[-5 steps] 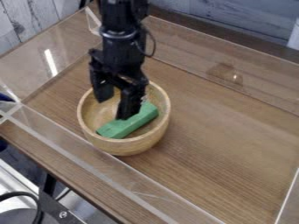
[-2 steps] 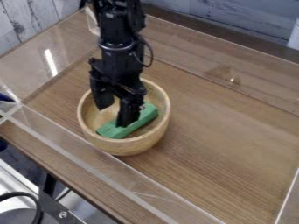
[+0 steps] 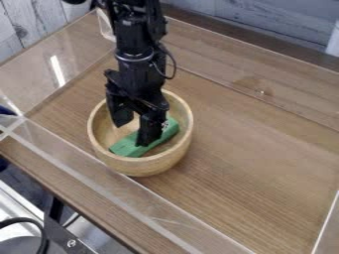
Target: Remove the green block from inside the brown bowl and put it on the table
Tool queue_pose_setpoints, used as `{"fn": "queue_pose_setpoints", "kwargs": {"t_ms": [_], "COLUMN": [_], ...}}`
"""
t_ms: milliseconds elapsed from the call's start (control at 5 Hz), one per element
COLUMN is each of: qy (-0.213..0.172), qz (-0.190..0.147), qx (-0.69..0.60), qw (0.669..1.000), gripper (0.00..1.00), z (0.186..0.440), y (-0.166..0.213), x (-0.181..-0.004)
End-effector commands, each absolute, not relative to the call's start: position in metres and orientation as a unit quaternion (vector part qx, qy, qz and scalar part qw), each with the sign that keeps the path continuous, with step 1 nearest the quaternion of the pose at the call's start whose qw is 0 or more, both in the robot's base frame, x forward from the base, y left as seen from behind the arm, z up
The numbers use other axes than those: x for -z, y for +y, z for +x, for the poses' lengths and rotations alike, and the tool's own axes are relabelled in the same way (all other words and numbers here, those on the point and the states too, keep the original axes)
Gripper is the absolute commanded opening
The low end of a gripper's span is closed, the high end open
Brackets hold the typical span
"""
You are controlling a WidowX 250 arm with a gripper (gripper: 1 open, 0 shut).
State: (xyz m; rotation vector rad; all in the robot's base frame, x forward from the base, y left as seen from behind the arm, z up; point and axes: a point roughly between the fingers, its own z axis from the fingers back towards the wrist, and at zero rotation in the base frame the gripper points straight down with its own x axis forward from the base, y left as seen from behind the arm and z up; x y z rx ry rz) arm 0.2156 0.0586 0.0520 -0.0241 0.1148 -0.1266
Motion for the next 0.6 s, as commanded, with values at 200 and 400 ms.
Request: {"fn": "queue_pose_setpoints", "kwargs": {"t_ms": [200, 400], "qy": [0.033, 0.029], "qz": [-0.013, -0.016], "qx": [0.067, 0.067], "qw": [0.997, 0.997], "gripper": [1.0, 1.0], "z": [0.2259, 0.2272], "y": [0.0584, 0.0581], "x": [-0.0635, -0.068]}}
